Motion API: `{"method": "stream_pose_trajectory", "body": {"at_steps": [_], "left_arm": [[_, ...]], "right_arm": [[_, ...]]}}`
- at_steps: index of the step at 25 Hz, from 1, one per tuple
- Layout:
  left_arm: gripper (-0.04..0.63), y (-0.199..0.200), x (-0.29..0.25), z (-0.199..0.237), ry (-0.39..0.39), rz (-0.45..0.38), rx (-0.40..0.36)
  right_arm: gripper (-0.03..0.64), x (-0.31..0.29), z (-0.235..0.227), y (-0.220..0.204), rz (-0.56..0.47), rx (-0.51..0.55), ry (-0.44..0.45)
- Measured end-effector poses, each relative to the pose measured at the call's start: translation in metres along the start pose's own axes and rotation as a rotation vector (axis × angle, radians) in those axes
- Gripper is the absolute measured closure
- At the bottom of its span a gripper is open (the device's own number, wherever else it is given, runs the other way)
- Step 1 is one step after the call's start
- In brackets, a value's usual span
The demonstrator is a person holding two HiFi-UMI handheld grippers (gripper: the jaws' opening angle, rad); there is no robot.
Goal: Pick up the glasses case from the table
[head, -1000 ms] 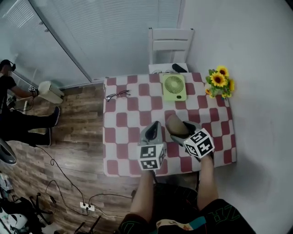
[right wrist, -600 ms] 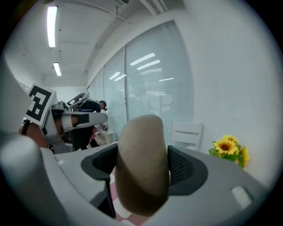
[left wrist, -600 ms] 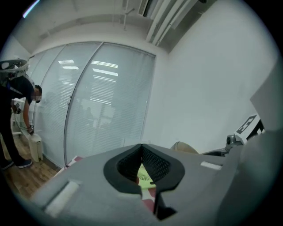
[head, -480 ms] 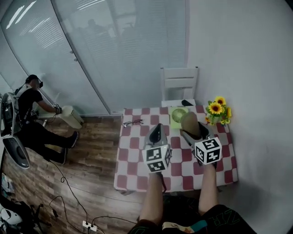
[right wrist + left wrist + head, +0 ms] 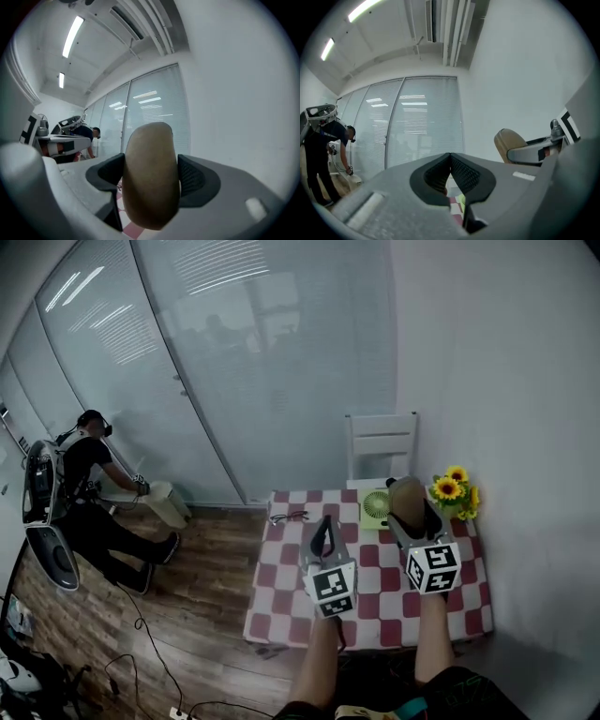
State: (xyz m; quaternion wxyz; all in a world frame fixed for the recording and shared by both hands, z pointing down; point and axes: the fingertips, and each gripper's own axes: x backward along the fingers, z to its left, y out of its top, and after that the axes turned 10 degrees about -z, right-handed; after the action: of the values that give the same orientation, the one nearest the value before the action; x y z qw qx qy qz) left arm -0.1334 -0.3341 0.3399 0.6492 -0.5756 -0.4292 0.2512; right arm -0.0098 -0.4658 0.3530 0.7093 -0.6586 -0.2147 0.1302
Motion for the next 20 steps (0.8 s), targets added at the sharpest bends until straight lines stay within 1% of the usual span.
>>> {"method": "stream_pose_trajectory", "body": {"at_steps": [4,11,16,20], "left_arm": [[0.584,-0.003,0.004,-0.001,-0.001,0.01,-0.004],[0.584,-0.007,0.007,-0.005,-0.023,0.02,-0.023],[0.584,-0.012,0.007,-0.006,-0.031,0.03,-0.034],[0.584,-0.014,0.007,-0.008,-0.04,0.038,-0.04]], "right_arm": [[0.258,0.002,-0.003,0.001,-0.004,0.017,-0.026],[0.258,0.003,-0.007,0.001,-0.007,0.002,-0.033],[0.258,0.002,-0.008,-0.005,0.006,0.037,-0.035],[0.258,0.002,-0.01,-0.006,0.008,0.036,-0.041]]}}
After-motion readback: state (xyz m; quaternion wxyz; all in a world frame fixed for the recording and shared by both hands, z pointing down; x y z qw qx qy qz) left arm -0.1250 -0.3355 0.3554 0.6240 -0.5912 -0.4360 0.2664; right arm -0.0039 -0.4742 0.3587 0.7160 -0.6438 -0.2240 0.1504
